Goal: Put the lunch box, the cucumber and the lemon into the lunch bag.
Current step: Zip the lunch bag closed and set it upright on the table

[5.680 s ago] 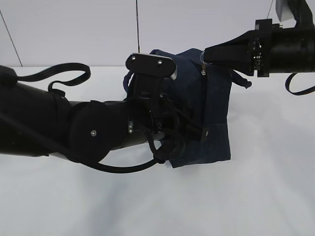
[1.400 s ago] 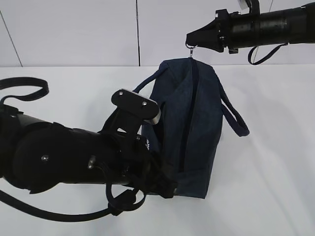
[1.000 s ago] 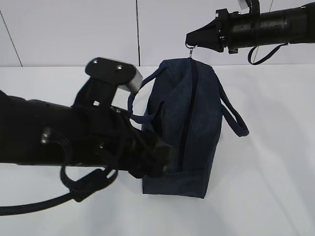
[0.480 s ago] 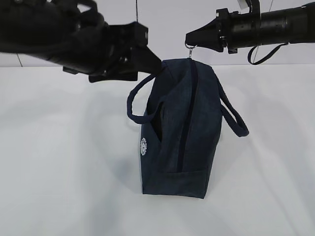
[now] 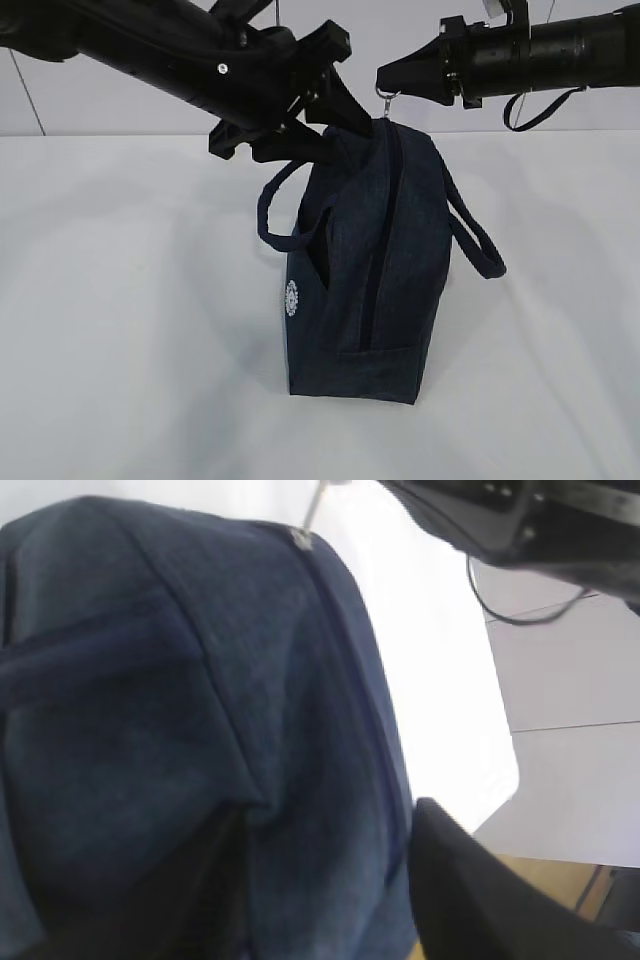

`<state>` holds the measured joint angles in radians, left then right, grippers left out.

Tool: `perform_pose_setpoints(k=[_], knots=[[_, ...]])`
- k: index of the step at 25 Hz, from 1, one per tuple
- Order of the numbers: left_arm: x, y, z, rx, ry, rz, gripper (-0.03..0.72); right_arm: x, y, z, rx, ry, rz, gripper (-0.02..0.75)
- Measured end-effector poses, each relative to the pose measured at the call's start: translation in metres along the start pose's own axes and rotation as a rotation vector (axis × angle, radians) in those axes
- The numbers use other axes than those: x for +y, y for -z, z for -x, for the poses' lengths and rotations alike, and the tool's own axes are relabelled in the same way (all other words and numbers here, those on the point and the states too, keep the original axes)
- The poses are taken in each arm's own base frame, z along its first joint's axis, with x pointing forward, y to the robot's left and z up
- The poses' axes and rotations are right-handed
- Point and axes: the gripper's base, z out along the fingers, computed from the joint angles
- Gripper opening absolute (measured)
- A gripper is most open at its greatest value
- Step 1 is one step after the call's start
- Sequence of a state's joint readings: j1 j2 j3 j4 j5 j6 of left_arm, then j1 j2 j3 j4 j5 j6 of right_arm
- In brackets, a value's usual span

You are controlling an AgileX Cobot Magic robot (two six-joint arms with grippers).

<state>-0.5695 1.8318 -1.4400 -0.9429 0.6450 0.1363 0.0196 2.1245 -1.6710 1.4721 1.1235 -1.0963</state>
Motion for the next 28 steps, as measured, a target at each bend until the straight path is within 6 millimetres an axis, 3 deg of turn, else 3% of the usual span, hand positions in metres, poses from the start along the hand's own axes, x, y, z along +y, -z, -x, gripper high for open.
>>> perform_pose_setpoints(k=[6,13,28], knots=[[0.015,-0.018,0.006,0.016,0.033,0.034,0.373,0.000,0.000,0.000,0.003,0.000,0.005,0.006],[0.034,-0.006,0.021,-0.022,0.063,0.093,0.373,0.001,0.000,0.000,0.004,-0.001,0.008,0.006],[0.030,-0.012,0.022,-0.009,0.046,0.089,0.373,0.001,0.000,0.000,0.005,-0.001,0.009,0.006]])
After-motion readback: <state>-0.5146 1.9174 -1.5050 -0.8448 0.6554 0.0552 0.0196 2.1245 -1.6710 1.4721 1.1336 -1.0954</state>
